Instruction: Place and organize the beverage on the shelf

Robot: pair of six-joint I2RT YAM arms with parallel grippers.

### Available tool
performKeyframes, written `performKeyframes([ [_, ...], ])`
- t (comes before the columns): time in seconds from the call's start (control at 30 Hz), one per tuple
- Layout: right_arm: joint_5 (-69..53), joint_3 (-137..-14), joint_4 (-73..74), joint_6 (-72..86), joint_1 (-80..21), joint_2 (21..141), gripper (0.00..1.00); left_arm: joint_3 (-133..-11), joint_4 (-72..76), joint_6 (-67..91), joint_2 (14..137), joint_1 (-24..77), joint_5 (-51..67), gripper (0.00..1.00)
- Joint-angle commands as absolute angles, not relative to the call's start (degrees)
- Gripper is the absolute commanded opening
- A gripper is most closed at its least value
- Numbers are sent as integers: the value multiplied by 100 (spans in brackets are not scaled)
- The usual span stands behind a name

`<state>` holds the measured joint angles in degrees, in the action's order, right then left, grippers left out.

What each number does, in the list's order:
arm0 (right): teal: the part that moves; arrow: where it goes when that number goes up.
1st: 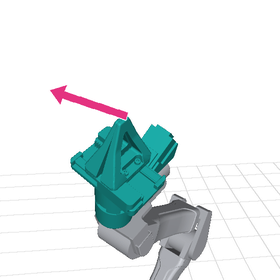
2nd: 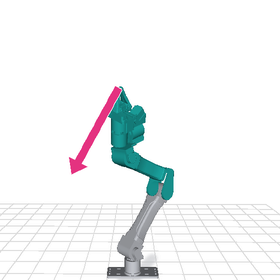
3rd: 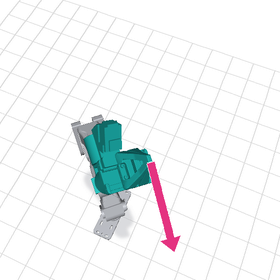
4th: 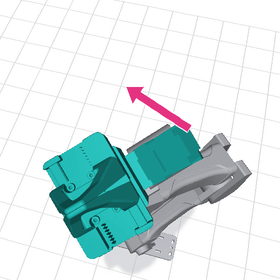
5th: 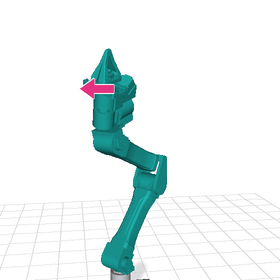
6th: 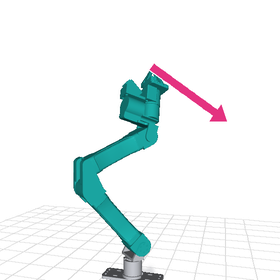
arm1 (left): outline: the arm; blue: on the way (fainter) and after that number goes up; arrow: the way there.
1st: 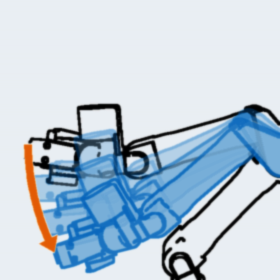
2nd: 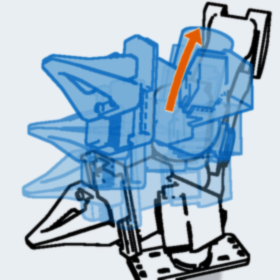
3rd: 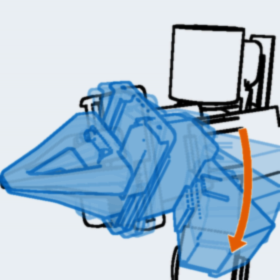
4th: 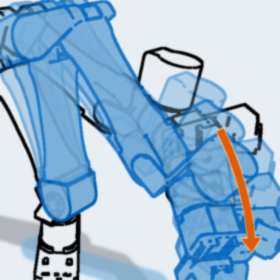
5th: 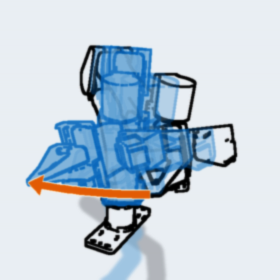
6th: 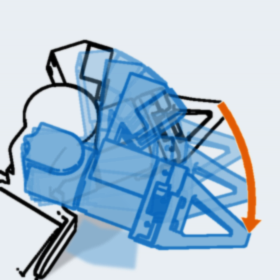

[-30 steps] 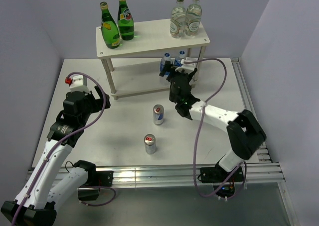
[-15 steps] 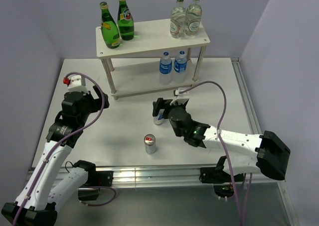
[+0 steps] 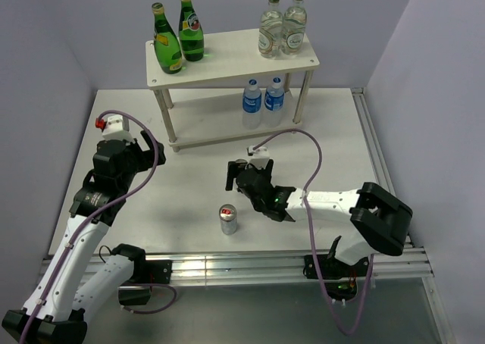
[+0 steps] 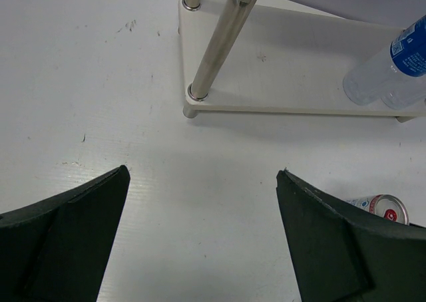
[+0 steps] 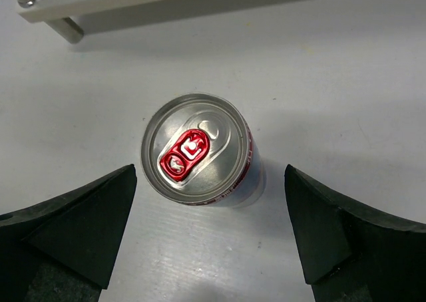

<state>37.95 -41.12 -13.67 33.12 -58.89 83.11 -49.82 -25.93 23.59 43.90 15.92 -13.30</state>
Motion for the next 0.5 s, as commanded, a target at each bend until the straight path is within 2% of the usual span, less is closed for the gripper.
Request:
performKeyframes([
  [0.0, 3963, -4403, -1494, 3480, -5933, 8481, 98, -4975, -2408, 2303, 4298, 1564, -1266, 99],
  [0.2, 4359, -4561, -1529, 3402, -5924, 8701, 97, -4966, -2417, 2303, 4298, 1564, -1231, 99],
  [0.3, 4544, -4588, -1660, 3296, -5924, 8824, 84, -4966, -2400, 2294, 4289, 1564, -1222, 99],
  [0.33, 4631, -4614, -1679, 3235, -5933, 8859, 72, -4966, -2417, 2303, 4289, 1564, -1222, 99],
  [0.37, 4667, -4640, -1687, 3226, -5924, 8955, 65, -4975, -2417, 2303, 4298, 1564, -1213, 99],
  [0.4, 4693, -4719, -1635, 3208, -5924, 8991, 51, -4966, -2408, 2303, 4298, 1564, -1213, 99],
  [0.47, 4737, -4798, -1556, 3199, -5924, 9070, 34, -4966, -2399, 2294, 4306, 1556, -1222, 99],
])
